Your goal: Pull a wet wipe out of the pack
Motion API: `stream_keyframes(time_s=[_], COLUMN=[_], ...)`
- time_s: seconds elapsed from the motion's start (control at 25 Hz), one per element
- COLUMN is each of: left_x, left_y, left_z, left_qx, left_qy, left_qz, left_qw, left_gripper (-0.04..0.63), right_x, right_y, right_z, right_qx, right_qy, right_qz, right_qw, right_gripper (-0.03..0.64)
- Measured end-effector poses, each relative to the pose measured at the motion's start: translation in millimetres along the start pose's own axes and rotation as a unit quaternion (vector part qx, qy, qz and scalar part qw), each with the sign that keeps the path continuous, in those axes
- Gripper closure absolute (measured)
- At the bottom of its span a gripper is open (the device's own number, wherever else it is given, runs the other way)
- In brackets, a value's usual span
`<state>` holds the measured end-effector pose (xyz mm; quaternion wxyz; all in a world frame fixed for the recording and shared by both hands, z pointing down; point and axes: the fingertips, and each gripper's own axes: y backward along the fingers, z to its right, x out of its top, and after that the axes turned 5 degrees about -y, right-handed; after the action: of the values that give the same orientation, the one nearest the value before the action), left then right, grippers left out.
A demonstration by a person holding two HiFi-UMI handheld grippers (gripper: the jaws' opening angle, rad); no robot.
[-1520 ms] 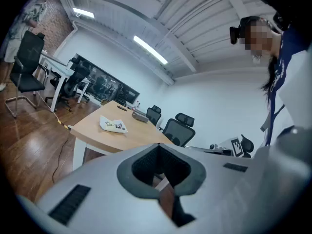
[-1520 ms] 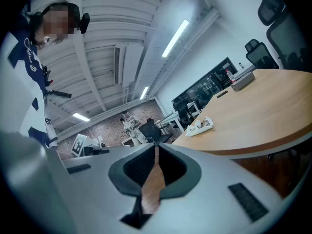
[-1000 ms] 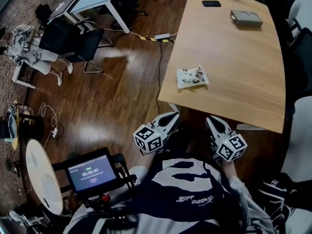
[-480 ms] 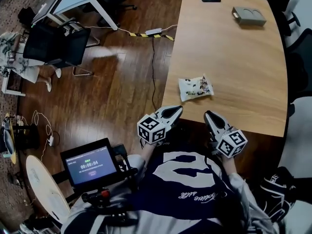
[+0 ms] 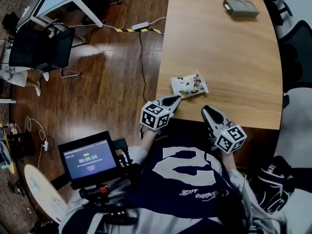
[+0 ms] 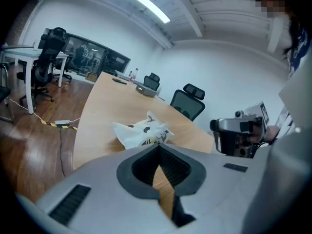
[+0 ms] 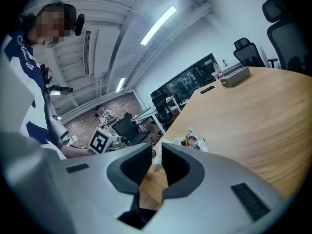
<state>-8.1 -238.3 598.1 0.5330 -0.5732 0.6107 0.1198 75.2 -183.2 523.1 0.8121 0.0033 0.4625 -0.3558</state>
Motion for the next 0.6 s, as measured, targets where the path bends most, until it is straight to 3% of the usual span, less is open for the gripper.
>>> stream_keyframes(time_s=[0.2,0.44,0.6], left_x=[-8.6,-12.6,-17.3], left_y=[-18.0,-22.1,-28.1], left_z=[-16.3,-27.5,-35.2], left_qx=[0.036,0.08,0.129], left_qy=[0.022,0.044,0.023], left_qz=[-0.044,-0.062,-0.1], left_qw=[0.9981,0.9939,0.9863], left_gripper=[0.594,0.594,0.594], right_x=[0.3,9.7,16.7], right_y=[-6.0,-25.3,-46.4], right_z=[8.7,21.5,27.1], right_qx=[0.015,0.048,0.069], right_qy=[0.016,0.039,0.085], right_qz=[-0.033,-0.078,-0.111], right_qw=[0.999,0.995,0.988], right_gripper=[0.555,0.555,0.54])
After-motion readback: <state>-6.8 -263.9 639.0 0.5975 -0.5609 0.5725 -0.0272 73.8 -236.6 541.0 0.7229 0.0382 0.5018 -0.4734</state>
